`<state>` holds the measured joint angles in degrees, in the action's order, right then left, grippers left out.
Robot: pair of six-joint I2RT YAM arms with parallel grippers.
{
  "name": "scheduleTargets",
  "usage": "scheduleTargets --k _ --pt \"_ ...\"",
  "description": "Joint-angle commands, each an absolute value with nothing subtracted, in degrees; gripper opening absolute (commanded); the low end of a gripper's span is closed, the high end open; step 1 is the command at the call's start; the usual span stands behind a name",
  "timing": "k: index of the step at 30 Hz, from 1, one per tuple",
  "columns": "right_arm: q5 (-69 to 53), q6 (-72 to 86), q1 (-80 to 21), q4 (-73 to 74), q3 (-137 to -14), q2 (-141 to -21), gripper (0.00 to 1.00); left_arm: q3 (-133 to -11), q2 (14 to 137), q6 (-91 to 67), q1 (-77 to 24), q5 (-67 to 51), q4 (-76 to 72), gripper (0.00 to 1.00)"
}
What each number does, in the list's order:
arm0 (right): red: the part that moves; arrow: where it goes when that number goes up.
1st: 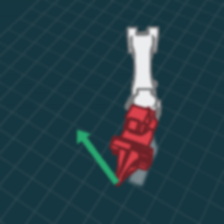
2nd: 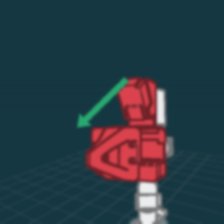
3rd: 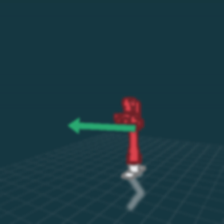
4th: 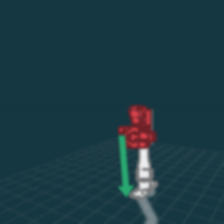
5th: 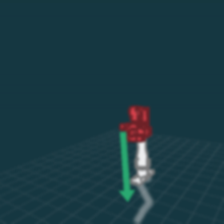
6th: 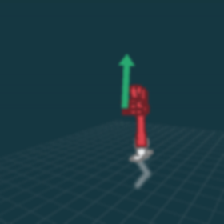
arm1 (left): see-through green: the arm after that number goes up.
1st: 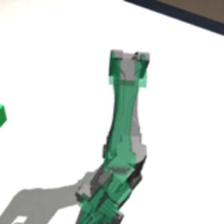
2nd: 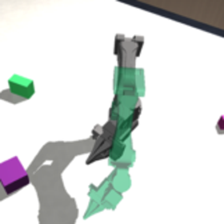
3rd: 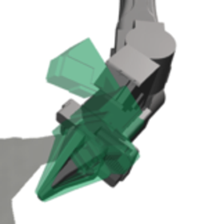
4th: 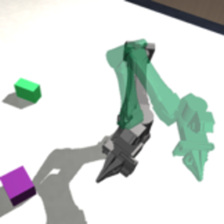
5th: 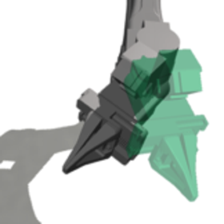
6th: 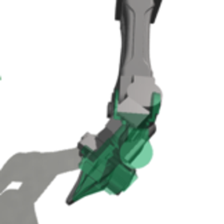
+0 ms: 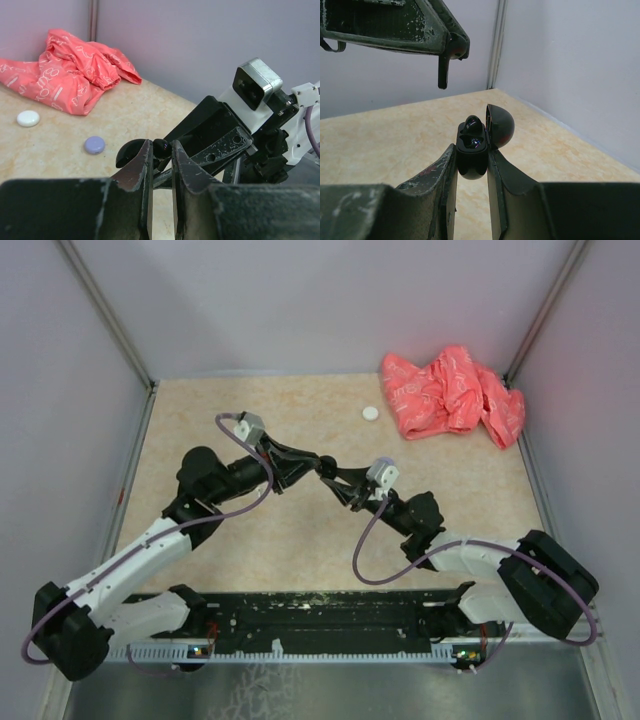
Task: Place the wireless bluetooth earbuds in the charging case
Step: Place the earbud in the charging case.
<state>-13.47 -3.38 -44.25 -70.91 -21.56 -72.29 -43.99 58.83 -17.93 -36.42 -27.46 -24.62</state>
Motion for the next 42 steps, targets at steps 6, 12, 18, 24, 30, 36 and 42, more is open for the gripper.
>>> scheduleTargets --k 6,12,18,24,30,36,42 --pt "-14.8 -1.1 -44.9 -75.1 -24.0 -71.0 0.00 -43.4 62.4 -16.3 -39.8 -25.8 -32.1 0.10" --pt "-14.9 -1.0 -44.8 -75.1 -23.8 -70.1 0.00 -42.5 63.0 -14.7 -40.8 -23.9 -32.0 0.10" --pt "-14.8 -0.9 -44.8 -75.0 -23.5 -69.4 0.00 -42.7 63.1 -12.8 -41.3 -22.2 -30.1 0.10" --pt "-14.8 -0.8 -44.8 -75.1 -23.2 -69.0 0.00 -42.5 63.0 -12.5 -41.4 -21.7 -29.2 0.10" --pt "-14.8 -0.5 -44.9 -76.7 -23.1 -68.6 0.00 -42.4 62.9 -12.7 -41.6 -22.2 -28.8 0.10" --pt "-14.3 -0.6 -44.9 -76.7 -23.0 -68.4 0.00 -42.5 62.8 -13.3 -42.0 -22.9 -28.7 0.10" --pt "-13.9 -0.6 -44.9 -77.1 -22.7 -68.1 0.00 -41.7 62.0 -13.1 -42.2 -21.5 -28.0 0.10"
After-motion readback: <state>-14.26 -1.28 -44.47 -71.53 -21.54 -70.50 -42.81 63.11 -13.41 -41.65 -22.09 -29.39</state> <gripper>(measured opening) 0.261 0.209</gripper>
